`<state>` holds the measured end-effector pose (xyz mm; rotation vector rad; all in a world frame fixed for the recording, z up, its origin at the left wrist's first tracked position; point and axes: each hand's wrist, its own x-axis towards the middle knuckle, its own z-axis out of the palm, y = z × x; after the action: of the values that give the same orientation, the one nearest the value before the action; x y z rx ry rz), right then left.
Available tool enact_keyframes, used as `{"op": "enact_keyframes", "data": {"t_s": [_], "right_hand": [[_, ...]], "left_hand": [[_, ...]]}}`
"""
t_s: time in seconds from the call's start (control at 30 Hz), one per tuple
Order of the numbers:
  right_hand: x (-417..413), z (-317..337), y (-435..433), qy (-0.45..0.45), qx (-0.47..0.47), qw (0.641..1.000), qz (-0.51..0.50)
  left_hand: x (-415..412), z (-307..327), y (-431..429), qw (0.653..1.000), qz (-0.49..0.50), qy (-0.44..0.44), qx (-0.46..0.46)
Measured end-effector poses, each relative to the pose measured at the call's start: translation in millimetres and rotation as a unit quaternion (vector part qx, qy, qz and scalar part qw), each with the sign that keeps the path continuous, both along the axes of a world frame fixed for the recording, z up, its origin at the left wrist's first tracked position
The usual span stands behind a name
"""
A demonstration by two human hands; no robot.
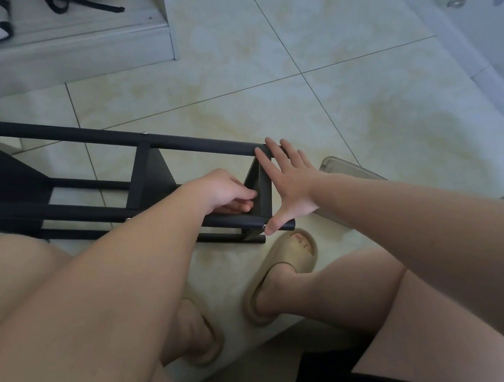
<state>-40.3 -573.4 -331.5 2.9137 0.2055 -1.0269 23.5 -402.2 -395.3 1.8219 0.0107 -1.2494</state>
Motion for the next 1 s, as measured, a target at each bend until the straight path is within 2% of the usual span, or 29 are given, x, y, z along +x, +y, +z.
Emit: {"op": "enact_keyframes", "data": {"t_s": [0.13, 0.3, 0.37, 0.83, 1.0], "right_hand": [[0, 1, 0, 0.003, 0.001, 1.0, -0.004], [2, 3, 0, 0.005, -0.001, 1.0, -0.004], [3, 4, 0, 0.005, -0.001, 1.0, -0.006], [-1, 0, 2, -0.006, -0.004, 1.0, -0.007], [-2, -1, 2, -0.01, -0.004, 1.0, -0.01]], "left_hand": [[-1, 3, 0, 0.999, -0.035, 0.022, -0.002], [-4, 14, -8, 0.984, -0.141, -0.073, 0.083], [-5, 19, -10, 0.976, -0.172, -0.08, 0.103], [-5, 14, -17, 0.974, -0.173, -0.019, 0.147], [-3, 9, -17, 0.972, -0.184, 0.029, 0.144]]}}
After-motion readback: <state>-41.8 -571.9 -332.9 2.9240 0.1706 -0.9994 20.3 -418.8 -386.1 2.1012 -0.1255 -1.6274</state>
